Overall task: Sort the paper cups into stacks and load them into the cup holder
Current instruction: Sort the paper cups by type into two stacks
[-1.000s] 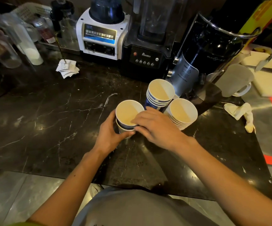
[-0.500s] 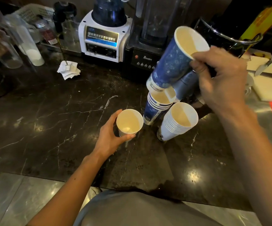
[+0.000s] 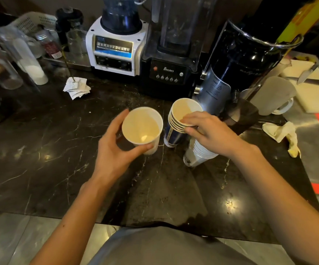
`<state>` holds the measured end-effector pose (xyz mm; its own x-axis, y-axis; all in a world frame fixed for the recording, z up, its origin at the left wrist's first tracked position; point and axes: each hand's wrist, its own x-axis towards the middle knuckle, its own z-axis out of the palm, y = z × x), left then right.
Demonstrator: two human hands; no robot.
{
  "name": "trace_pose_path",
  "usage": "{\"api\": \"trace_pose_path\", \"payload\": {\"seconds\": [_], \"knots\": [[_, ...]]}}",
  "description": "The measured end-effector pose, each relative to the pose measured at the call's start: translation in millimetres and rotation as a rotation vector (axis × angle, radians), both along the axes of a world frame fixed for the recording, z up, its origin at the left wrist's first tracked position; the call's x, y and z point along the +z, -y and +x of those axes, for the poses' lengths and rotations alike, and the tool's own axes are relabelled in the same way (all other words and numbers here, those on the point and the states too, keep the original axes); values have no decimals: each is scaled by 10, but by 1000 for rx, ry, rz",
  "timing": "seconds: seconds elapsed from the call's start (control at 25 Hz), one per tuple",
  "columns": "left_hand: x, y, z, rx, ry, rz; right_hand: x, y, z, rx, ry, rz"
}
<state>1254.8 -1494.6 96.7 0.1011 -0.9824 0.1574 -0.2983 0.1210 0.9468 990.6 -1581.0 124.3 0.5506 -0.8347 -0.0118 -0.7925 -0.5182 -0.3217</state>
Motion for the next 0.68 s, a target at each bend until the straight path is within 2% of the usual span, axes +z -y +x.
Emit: {"api": "trace_pose_path", "payload": {"seconds": [0.16,0.24,0.36,0.48,0.56,0.68], "knots": [[556,113,-64,-29,-12,-205,71,-145,-216,-294,438,-207],[748,181,-175,-61,-34,-266,34,-227,-325,-426,558,-200],[887,336,-492,-176,-31,-330,-106,-380,-548,-571,677,-44],[853,477,-765,-264,-49,-309,-306,-544,-662,-630,808,181],[787,557,-976,-333,-31,-251,-449,-676,-731,-631,870,321],[633,607,-1165,-403,41,-157,-643,-801,-661,-548,852,450]]}}
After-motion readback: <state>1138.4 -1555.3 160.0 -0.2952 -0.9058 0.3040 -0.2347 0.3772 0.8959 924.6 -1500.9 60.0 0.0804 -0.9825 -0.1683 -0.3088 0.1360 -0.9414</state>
